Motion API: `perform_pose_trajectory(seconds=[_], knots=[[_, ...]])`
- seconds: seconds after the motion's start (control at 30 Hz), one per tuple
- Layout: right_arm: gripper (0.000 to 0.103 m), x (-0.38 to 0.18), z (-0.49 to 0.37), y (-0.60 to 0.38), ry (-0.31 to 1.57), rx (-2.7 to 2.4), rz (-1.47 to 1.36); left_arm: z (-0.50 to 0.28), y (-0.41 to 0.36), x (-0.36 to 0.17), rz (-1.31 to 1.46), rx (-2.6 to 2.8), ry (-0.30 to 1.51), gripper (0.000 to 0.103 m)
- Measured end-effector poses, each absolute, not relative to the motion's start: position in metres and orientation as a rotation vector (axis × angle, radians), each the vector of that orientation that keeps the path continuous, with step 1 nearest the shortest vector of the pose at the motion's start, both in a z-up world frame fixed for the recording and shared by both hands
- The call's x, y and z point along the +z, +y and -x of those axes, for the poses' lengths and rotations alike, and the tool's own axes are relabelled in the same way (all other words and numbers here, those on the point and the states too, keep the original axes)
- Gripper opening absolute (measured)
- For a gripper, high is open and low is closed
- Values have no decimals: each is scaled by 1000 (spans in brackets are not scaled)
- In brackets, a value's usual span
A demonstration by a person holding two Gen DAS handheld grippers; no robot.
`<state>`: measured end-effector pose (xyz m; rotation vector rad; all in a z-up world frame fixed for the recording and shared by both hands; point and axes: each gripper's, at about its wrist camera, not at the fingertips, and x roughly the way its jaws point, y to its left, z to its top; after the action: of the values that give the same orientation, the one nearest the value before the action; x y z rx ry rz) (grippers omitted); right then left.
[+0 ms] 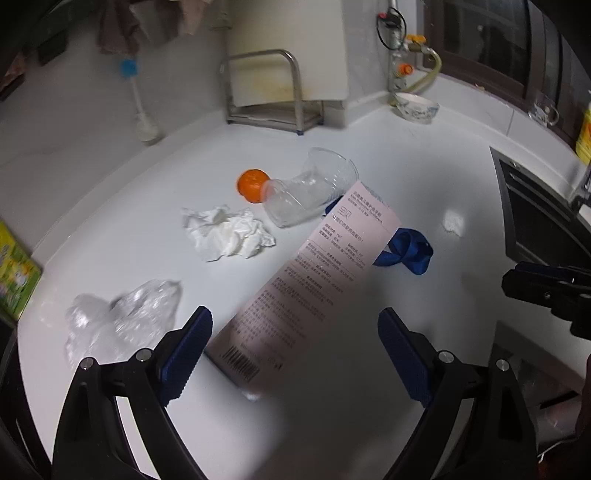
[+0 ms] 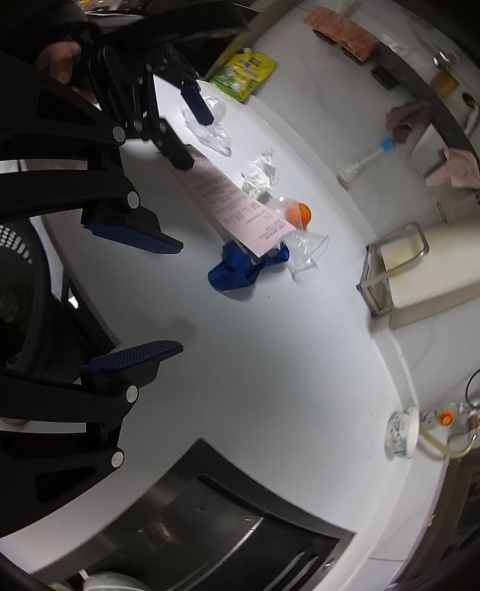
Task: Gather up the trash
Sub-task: 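Grasp the pink receipt with the left tool while the right tool reaches the blue lanyard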
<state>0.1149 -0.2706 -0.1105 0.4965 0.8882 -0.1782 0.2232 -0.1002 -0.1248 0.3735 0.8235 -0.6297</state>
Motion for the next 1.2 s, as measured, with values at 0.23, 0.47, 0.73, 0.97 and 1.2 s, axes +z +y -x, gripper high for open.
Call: perform_pose_trajectory(seconds=[0.23,0.47,0.73,0.97,1.2], knots=[[47,-122,-112,-273,909,-226,-536,-242,-119,-151,-445,-707,852,90],[47,-126,-109,-280,909,-262,-558,-252,-130,-160,-458,-735,844,89],[47,-125,-115,-279,906,-267,-551,-258,-133,-158,-434,-784,864,66],[47,-124,-133,-276,904,-247,-519,-255,-122,-149,-380,-748,880,56],[47,-118,-164,-269,890,-198,-449,-249,-102,-127,-320,-694,852,40]])
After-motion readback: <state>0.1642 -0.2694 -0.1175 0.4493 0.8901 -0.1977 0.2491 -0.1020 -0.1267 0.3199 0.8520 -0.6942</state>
